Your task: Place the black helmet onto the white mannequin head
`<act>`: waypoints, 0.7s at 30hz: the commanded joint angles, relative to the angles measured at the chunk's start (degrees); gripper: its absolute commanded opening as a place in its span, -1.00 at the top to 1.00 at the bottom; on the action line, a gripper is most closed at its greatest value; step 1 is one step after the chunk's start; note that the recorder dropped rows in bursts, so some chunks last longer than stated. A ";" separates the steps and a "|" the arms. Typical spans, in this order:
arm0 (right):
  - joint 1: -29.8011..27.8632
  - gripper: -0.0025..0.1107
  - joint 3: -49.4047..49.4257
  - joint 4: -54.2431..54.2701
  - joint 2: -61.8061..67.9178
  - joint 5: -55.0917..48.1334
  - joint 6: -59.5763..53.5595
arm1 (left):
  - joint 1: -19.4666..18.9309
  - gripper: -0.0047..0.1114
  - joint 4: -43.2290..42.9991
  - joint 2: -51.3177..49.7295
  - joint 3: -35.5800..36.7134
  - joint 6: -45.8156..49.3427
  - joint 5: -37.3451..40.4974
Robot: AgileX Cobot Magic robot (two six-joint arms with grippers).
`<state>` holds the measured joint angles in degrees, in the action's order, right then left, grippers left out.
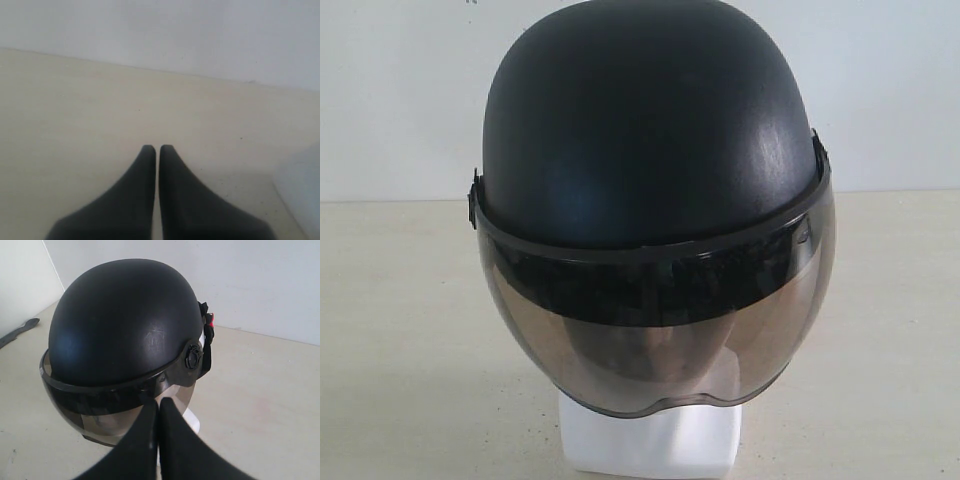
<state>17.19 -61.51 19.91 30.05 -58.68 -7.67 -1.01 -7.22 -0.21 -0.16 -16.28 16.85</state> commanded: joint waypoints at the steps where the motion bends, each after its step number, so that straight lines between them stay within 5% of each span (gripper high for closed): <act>1: 0.05 0.96 0.24 -0.17 -0.17 0.23 -0.18 | 0.34 0.84 -4.14 0.21 0.16 3.66 0.74; 21: 0.05 0.96 0.24 -0.17 -0.17 0.23 -0.18 | 0.34 0.84 -3.73 0.21 0.16 7.28 0.74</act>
<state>17.19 -61.51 19.91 30.05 -58.68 -7.67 -1.01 -10.87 -0.21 -0.16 -9.40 17.55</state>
